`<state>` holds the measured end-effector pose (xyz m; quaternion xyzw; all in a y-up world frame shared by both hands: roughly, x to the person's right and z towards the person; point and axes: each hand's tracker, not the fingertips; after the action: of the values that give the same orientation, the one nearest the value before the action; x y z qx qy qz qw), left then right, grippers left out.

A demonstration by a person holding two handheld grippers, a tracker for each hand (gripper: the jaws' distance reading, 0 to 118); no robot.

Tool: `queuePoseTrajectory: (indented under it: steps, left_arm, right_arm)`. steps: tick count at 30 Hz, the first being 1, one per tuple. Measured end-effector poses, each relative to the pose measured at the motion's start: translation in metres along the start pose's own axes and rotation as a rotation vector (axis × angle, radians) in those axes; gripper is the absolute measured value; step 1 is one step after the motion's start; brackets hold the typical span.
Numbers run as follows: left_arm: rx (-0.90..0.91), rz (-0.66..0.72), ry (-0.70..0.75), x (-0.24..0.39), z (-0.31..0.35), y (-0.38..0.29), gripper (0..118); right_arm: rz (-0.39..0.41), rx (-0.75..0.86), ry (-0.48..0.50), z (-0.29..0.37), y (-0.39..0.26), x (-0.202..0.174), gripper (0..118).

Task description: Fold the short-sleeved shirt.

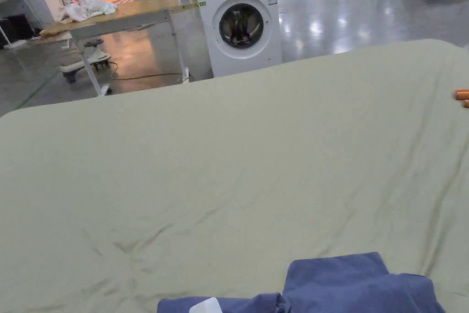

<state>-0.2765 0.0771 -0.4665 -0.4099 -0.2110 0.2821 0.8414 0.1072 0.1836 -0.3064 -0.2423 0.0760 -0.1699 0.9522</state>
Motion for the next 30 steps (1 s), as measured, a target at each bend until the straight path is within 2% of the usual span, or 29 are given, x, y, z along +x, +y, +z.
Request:
queuePoseTrajectory:
  steps: [1, 2, 3, 4, 5, 6, 9, 12, 14, 16, 19, 20, 21, 22, 26, 27, 30]
  left_arm:
    - [-0.002, -0.003, -0.005, 0.002, 0.01, 0.006, 2]
    - [0.011, -0.027, -0.006, 0.002, 0.02, 0.009, 10]
    - [0.048, -0.069, 0.006, 0.0, 0.034, 0.012, 22]
    - [0.094, -0.109, 0.012, -0.004, 0.051, 0.015, 39]
    - [0.123, -0.119, 0.011, -0.011, 0.068, 0.02, 63]
    - [0.155, -0.089, 0.033, -0.02, 0.085, 0.023, 72]
    - [0.249, 0.069, 0.063, -0.062, 0.13, 0.032, 74]
    - [0.328, 0.283, 0.087, -0.108, 0.152, 0.031, 73]
    - [0.316, 0.385, 0.008, -0.128, 0.148, 0.028, 71]
    - [0.279, 0.447, -0.063, -0.139, 0.136, 0.021, 67]
    - [0.191, 0.456, -0.133, -0.134, 0.105, 0.014, 64]
    - [0.203, 0.453, -0.128, -0.133, 0.1, 0.012, 47]
    - [0.212, 0.459, -0.125, -0.129, 0.096, 0.012, 21]
    - [0.201, 0.48, -0.115, -0.13, 0.094, 0.014, 12]
    - [0.24, 0.535, -0.125, -0.138, 0.104, 0.011, 9]
    - [0.243, 0.533, -0.12, -0.139, 0.112, 0.013, 8]
    - [0.329, 0.516, -0.147, -0.147, 0.145, 0.023, 7]
  right_arm:
    - [-0.003, -0.006, 0.001, -0.001, -0.001, 0.001, 0]
    - [-0.011, -0.013, 0.004, -0.003, -0.002, 0.001, 0]
    - [-0.015, -0.022, 0.007, -0.004, 0.005, -0.009, 0]
    - [-0.017, -0.026, 0.007, -0.006, 0.005, -0.01, 0]
    - [-0.017, -0.028, 0.008, -0.007, 0.004, -0.012, 0]
    - [-0.018, -0.03, 0.012, -0.008, 0.004, -0.014, 0]
    - [-0.033, -0.036, 0.021, -0.016, 0.005, -0.018, 0]
    - [-0.058, -0.048, 0.037, -0.024, 0.005, -0.021, 0]
    - [-0.068, -0.051, 0.048, -0.027, 0.006, -0.025, 0]
    - [-0.062, -0.047, 0.054, -0.025, 0.008, -0.029, 0]
    - [-0.019, -0.042, 0.044, -0.02, 0.012, -0.033, 0]
    - [-0.005, -0.043, 0.032, -0.019, 0.013, -0.034, 0]
    - [0.005, -0.045, 0.023, -0.017, 0.014, -0.034, 0]
    - [0.013, -0.044, 0.015, -0.014, 0.014, -0.034, 0]
    - [0.005, -0.042, -0.011, -0.006, 0.016, -0.027, 0]
    - [-0.001, -0.042, -0.019, -0.003, 0.011, -0.006, 0]
    - [-0.009, -0.045, -0.023, -0.003, 0.012, -0.001, 0]
